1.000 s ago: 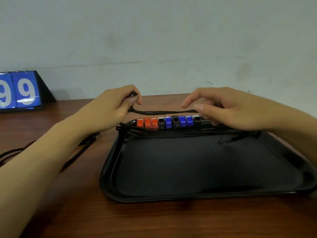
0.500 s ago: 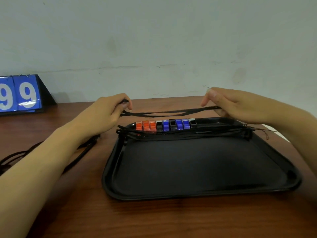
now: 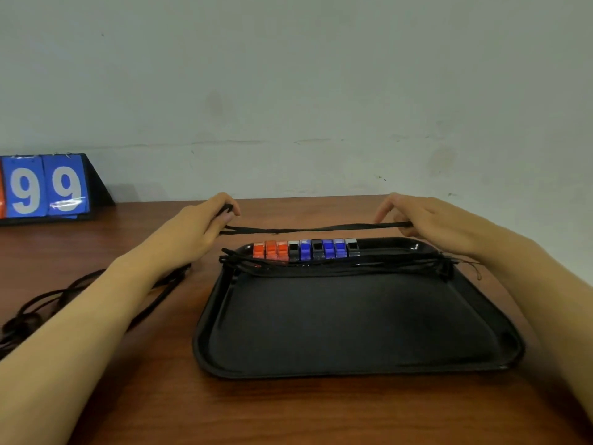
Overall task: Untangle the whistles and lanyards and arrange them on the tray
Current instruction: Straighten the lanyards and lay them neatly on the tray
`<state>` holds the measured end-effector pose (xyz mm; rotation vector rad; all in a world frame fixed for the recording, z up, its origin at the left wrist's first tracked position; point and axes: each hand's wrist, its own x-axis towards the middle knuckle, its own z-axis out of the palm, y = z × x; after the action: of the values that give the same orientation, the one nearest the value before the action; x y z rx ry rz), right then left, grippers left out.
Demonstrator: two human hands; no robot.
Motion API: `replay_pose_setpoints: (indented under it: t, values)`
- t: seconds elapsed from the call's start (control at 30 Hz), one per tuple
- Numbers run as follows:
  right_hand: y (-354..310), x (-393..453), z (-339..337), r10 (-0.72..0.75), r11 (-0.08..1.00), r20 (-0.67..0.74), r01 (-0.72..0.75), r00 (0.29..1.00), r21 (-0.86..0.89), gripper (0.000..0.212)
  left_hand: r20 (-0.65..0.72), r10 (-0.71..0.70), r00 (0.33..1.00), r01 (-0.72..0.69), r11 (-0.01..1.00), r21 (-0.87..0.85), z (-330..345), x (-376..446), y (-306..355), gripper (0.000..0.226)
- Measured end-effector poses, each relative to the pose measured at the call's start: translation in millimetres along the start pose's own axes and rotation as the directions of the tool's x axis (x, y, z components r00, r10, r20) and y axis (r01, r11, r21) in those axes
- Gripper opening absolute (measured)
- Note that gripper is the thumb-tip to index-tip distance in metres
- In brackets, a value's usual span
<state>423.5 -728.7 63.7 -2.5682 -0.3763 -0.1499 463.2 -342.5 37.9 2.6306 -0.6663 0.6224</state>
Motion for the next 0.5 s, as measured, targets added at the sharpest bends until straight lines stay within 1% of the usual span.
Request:
replay_pose_setpoints:
  t: [0.03, 0.07, 0.13, 0.23, 0.33, 0.43, 0.5]
  values:
    - [0.9, -0.8, 0.7, 0.007, 0.999, -0.005, -0.007, 1.0, 0.052, 0.049, 0.009, 0.008, 1.0, -0.008, 1.0, -0.007, -0.1, -0.3, 1.5, 0.011]
    - [2.4, -1.6, 0.9, 0.001, 0.998, -0.013, 0.0, 1.0, 0.063, 0.05, 0.014, 0.016, 1.0, -0.016, 1.0, -0.012, -0.2, -0.7, 3.3, 0.01]
    - [4.8, -1.5, 0.6, -0.012, 1.0, -0.024, 0.012, 1.0, 0.027, 0.053, 0.017, 0.016, 1.0, -0.016, 1.0, -0.02, 0.6, -0.7, 4.3, 0.01]
    - [9.1, 1.2, 0.3, 0.037, 0.998, -0.037, -0.039, 0.999, -0.048, 0.065, 0.011, -0.035, 0.999, 0.035, 0.999, -0.006, 3.1, 1.3, -2.6, 0.017]
    - [10.0, 4.3, -0.7, 0.069, 0.995, -0.041, -0.071, 0.997, -0.063, 0.072, -0.001, -0.083, 0.997, 0.083, 0.996, -0.02, 3.8, 4.3, -10.0, 0.022]
    - [8.1, 2.9, -5.5, 0.092, 0.992, -0.054, -0.096, 0.994, -0.076, 0.078, 0.017, -0.102, 0.995, 0.102, 0.995, -0.015, 1.0, 5.5, -7.4, 0.021]
    - [11.6, 3.9, -7.4, 0.139, 0.98, -0.09, -0.15, 0.986, -0.134, 0.077, 0.051, -0.114, 0.992, 0.113, 0.994, 0.008, -1.6, 4.7, -3.3, 0.017]
